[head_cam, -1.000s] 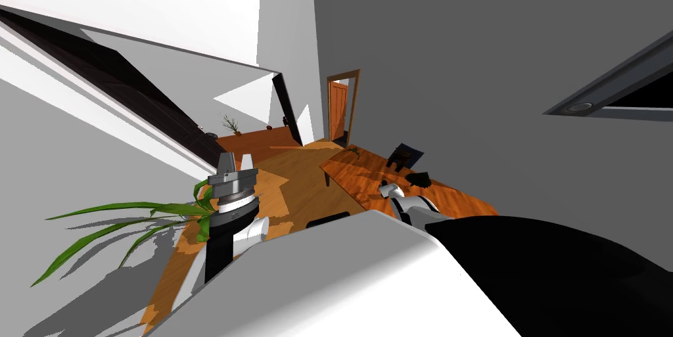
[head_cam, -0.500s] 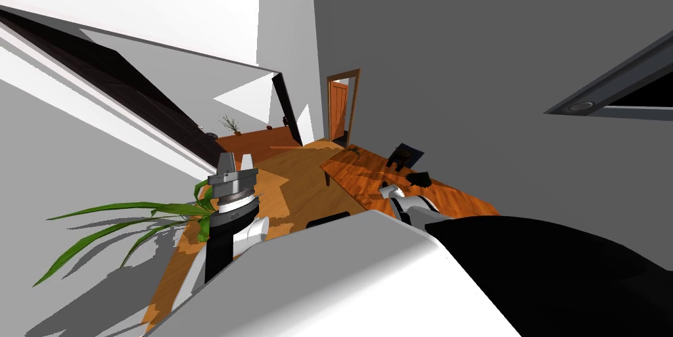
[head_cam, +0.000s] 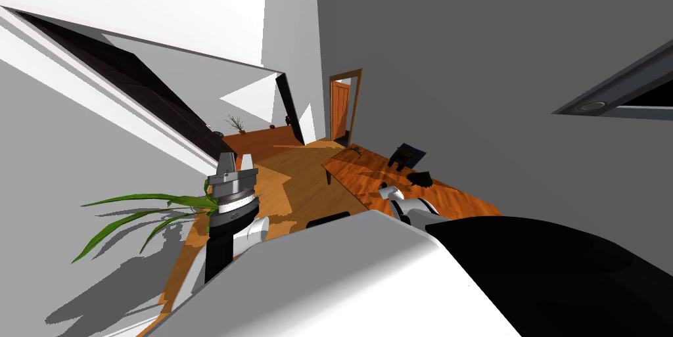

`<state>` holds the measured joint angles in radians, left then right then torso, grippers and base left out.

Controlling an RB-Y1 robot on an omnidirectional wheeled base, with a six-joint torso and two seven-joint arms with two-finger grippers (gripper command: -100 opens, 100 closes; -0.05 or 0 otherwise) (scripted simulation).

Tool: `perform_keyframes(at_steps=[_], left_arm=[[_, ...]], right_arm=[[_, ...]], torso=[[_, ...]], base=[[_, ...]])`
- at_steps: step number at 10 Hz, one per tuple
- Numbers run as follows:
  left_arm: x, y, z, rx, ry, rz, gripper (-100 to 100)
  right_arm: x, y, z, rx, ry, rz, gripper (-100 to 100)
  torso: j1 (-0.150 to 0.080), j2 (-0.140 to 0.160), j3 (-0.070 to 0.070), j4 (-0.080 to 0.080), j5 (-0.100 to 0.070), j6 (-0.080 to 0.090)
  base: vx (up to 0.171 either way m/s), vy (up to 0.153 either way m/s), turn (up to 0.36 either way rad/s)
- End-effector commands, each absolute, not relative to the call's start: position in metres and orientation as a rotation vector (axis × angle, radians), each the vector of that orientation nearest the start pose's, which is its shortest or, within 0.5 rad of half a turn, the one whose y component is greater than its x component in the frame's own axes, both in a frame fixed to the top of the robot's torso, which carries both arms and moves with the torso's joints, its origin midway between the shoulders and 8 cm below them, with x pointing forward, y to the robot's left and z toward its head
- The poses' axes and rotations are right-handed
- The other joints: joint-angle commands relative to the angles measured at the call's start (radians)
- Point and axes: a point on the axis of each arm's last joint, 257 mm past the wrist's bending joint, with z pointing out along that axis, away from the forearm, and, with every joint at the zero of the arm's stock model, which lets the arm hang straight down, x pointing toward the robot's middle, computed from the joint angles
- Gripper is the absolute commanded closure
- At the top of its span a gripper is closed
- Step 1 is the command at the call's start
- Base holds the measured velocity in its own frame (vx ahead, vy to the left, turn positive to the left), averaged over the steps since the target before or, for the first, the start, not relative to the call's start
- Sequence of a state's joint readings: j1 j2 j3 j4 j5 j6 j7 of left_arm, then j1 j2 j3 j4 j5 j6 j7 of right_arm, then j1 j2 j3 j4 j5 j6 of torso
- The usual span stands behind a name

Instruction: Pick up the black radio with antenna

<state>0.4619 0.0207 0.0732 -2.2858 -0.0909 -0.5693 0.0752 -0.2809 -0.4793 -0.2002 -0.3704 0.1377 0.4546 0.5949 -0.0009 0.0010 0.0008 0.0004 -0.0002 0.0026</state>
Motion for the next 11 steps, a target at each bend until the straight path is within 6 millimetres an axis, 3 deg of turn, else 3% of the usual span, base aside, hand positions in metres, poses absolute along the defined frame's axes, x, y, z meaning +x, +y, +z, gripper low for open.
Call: perform_keyframes(at_steps=[1,4,7,8,9,10,11], left_arm=[[0.331,0.281,0.052,-0.514,0.591,-1.282,0],[0.331,0.281,0.052,-0.514,0.591,-1.282,0],[0.331,0.281,0.052,-0.514,0.591,-1.282,0],[0.331,0.281,0.052,-0.514,0.592,-1.282,0],[0.331,0.281,0.052,-0.514,0.591,-1.282,0],[0.331,0.281,0.052,-0.514,0.591,-1.282,0],[0.331,0.281,0.052,-0.514,0.591,-1.282,0]], right_arm=[[0.245,-0.590,-0.567,1.349,2.378,-0.539,-100],[0.238,-0.598,-0.565,1.344,2.378,-0.559,-100],[0.256,-0.621,-0.544,1.314,2.329,-0.569,-100],[0.251,-0.616,-0.549,1.322,2.340,-0.567,-100],[0.253,-0.617,-0.548,1.320,2.337,-0.567,0],[0.249,-0.617,-0.550,1.304,2.346,-0.560,-100],[0.246,-0.617,-0.552,1.288,2.353,-0.554,-100]], torso=[[0.000,0.000,0.000,0.000,0.000,0.000],[0.001,-0.002,-0.001,0.000,0.000,0.000],[-0.007,-0.005,-0.003,-0.001,-0.001,0.000],[-0.010,-0.007,-0.004,-0.001,-0.002,0.000],[-0.006,-0.005,-0.003,-0.001,-0.002,0.000],[-0.002,-0.003,-0.002,-0.001,-0.001,0.000],[-0.001,-0.004,-0.002,-0.001,0.000,0.000]], base=[[0.005,0.091,0.066],[0.009,0.021,0.031],[0.063,-0.110,0.053],[0.042,-0.074,0.018],[0.006,-0.013,0.001],[0.038,-0.006,-0.091],[0.076,0.006,-0.120]])
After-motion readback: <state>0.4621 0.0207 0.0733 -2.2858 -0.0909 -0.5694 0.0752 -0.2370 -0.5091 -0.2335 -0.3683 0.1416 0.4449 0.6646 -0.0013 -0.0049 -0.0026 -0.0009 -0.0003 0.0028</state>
